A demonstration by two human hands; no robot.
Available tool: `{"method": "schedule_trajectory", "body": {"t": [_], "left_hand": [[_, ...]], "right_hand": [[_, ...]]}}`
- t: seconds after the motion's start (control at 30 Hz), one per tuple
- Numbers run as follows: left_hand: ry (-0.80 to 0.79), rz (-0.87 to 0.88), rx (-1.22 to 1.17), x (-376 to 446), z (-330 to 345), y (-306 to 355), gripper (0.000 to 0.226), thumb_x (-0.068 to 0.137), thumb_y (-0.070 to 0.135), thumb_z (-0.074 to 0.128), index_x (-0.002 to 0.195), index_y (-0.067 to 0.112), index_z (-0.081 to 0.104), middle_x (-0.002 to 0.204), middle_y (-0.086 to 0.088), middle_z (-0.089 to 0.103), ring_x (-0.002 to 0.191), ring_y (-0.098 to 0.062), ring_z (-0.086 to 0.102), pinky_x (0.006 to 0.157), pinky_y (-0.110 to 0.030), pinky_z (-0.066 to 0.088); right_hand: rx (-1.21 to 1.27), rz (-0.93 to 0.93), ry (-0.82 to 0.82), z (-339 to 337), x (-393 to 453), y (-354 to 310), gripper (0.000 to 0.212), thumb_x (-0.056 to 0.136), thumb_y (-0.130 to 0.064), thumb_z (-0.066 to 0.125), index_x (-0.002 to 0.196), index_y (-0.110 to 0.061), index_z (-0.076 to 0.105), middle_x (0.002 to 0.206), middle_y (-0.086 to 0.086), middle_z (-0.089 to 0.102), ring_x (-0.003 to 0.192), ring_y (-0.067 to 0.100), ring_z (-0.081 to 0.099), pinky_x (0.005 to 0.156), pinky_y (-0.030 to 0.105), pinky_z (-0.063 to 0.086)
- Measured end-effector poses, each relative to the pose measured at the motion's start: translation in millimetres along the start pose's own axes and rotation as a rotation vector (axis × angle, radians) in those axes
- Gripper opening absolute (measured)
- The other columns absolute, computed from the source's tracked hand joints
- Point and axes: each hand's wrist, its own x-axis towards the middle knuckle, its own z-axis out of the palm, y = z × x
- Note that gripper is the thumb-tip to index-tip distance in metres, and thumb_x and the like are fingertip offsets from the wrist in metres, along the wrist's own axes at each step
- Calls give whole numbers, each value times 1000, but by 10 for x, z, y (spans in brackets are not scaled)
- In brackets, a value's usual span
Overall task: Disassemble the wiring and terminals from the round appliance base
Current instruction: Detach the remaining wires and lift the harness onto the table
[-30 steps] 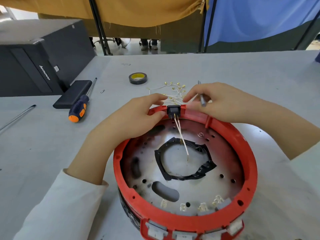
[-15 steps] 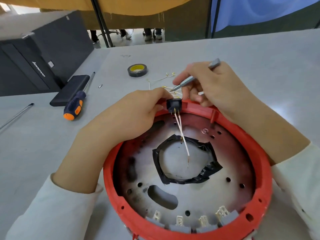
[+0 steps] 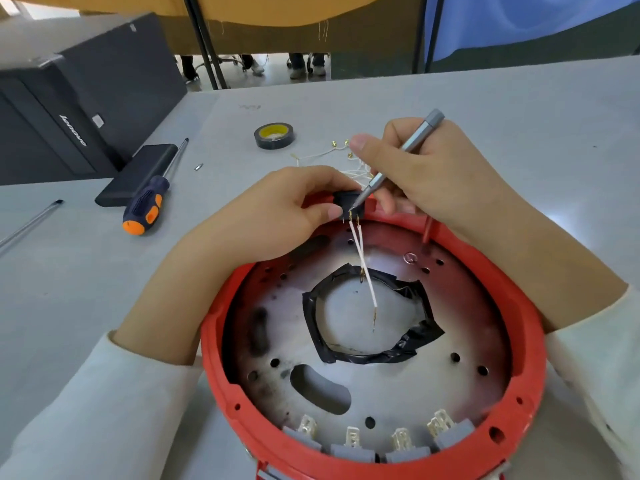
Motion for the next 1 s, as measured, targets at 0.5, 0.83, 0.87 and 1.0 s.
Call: {"method": "schedule_trajectory", "body": {"t": [0.5,0.83,0.87,1.0], "left_hand": [[34,-26,-16,-6,-8,6,25,89,22,62,111,33,64,107,25,64,101,8,57,90,-5,38],[43,-3,19,-6,-8,15,26,88,21,63,111,34,63,101,30,62,97,16,53,82,4,33],[43,-2,19,-4,-6,18,26,88,21,63,110,34,64,102,29,62,97,15,53,82,4,33],[45,-14,10,-5,-13,30,28,83,20,66,107,34,65,98,25,64,92,11,57,77,4,34]], "right_hand": [[-236,-54,-1,25,-12,25,38,97,-38,49,65,-19,42,45,1,58,32,8,43,39,8,32],[-255,-62,0,27,-15,18,39,97,-37,49,65,-19,40,46,2,59,32,9,44,39,9,33],[-238,-44,-2,24,-7,18,39,97,-36,50,64,-19,40,45,3,59,32,10,44,38,10,33],[-138,51,4,4,60,23,41,96,-30,53,59,-17,42,46,12,58,30,18,39,31,17,29]]}}
